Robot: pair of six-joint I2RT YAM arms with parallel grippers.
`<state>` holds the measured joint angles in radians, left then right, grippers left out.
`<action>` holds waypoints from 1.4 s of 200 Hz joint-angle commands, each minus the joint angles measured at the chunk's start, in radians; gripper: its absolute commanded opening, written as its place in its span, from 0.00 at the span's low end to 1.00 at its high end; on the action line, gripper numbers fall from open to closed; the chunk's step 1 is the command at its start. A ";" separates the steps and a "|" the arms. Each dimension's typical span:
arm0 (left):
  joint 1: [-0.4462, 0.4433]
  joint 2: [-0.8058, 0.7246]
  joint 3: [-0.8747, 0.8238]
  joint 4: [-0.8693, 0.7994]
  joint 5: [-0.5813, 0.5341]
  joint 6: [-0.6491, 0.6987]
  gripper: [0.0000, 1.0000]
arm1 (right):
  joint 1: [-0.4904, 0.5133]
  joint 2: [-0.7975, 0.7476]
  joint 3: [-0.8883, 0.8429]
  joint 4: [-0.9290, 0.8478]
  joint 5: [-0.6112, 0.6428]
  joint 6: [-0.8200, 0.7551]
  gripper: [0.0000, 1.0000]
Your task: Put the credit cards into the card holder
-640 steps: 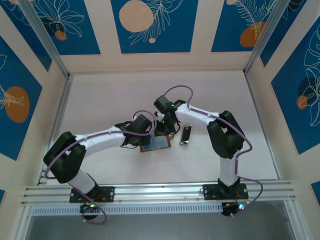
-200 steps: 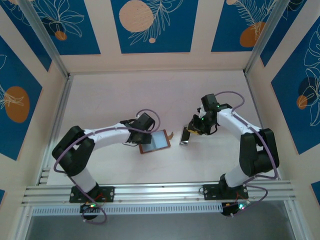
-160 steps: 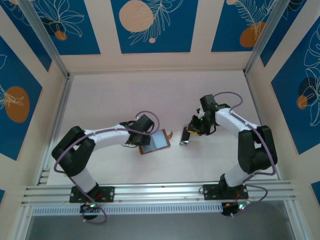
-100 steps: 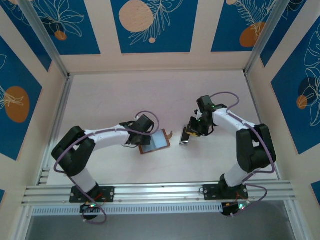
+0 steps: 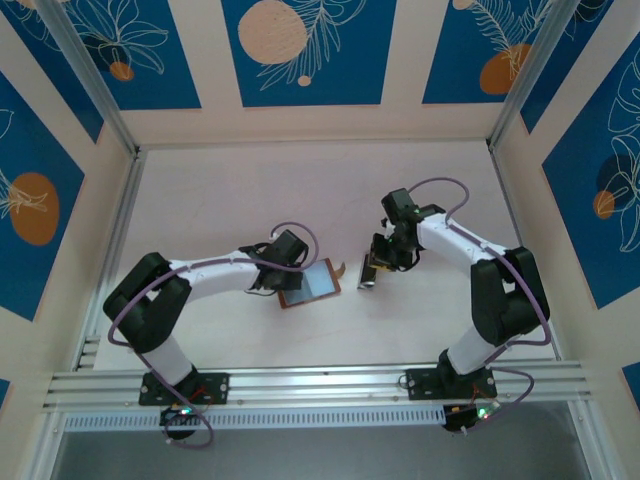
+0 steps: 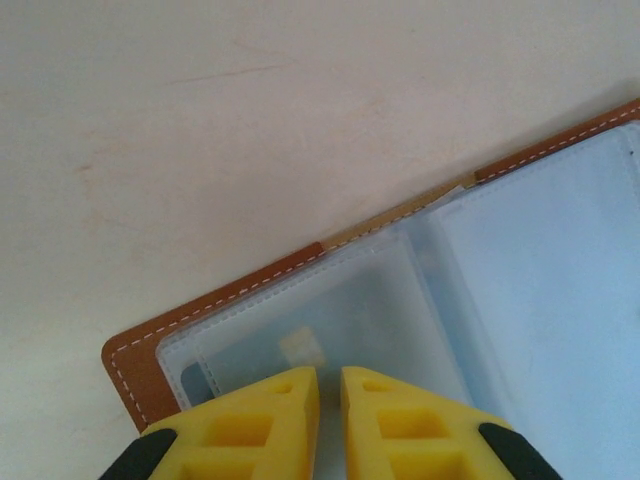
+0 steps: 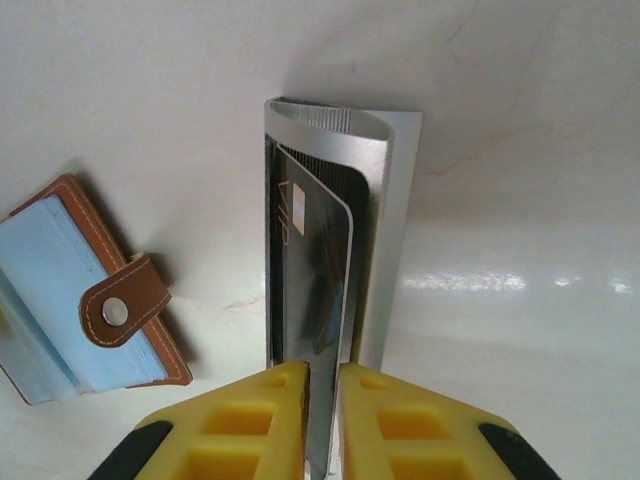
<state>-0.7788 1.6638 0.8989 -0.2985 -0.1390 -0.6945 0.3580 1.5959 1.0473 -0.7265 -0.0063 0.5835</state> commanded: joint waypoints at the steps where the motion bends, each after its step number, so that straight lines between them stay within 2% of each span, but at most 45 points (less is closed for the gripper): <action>1: -0.008 0.029 -0.035 -0.043 0.022 -0.011 0.15 | 0.010 0.008 0.028 -0.036 0.001 0.003 0.16; 46: -0.007 0.030 -0.036 -0.037 0.026 -0.012 0.15 | 0.030 0.036 0.053 -0.041 0.007 0.003 0.13; 68: -0.008 0.031 -0.036 -0.037 0.024 -0.013 0.15 | 0.045 0.053 0.079 -0.072 0.056 0.006 0.13; 105: -0.007 0.036 -0.038 -0.035 0.026 -0.014 0.14 | 0.058 0.031 0.081 -0.062 0.038 0.000 0.12; 190: -0.008 0.027 -0.041 -0.039 0.022 -0.014 0.14 | 0.046 0.005 0.110 -0.090 0.014 -0.010 0.00; 280: -0.007 0.033 -0.035 -0.037 0.022 -0.015 0.14 | -0.006 -0.039 0.091 -0.092 -0.036 -0.022 0.00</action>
<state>-0.7795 1.6638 0.8917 -0.2775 -0.1390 -0.7002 0.3679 1.5780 1.1297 -0.8013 0.0021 0.5755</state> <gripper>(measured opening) 0.144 0.053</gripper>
